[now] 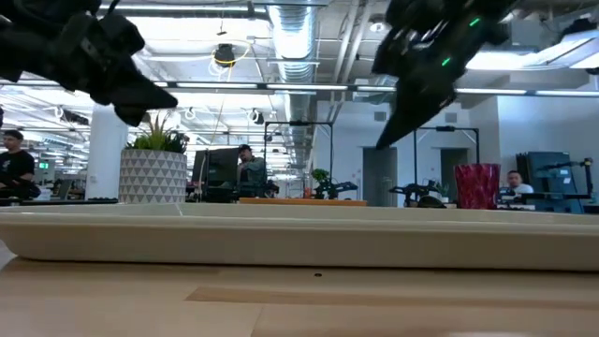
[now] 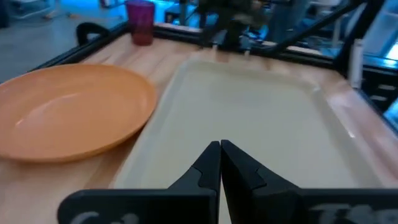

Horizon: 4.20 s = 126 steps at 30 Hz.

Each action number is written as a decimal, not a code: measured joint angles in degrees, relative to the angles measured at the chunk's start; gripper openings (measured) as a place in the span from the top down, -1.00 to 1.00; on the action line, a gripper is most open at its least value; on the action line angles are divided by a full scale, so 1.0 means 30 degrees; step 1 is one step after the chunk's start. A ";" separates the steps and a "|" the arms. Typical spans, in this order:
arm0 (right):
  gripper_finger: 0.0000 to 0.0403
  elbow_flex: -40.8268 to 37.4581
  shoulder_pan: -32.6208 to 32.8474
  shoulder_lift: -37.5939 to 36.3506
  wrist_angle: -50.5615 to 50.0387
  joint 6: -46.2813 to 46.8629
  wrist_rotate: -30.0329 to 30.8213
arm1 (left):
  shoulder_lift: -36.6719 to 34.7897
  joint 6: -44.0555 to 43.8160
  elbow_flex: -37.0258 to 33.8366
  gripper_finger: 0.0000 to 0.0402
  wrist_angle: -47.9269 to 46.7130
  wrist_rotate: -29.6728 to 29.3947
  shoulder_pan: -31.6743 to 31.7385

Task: Pick and place plate/cup/fork/spoon on tray
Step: Put the orange plate on the gray serving tray, then adjust the gray serving tray

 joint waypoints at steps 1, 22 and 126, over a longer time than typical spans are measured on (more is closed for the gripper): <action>0.77 0.0236 -0.0560 0.0513 -0.0011 -0.0675 0.0003 | 0.0009 0.0227 -0.0007 1.00 0.0155 0.0494 0.0237; 0.11 0.5032 -0.4345 0.8298 -0.1238 -0.9797 0.0061 | -0.0115 0.0204 -0.2164 1.00 0.3047 0.2542 0.2640; 0.93 1.0388 1.0832 0.8157 -0.8231 0.3068 -0.1073 | -0.0108 0.1156 -0.2171 1.00 0.4204 0.3162 0.2474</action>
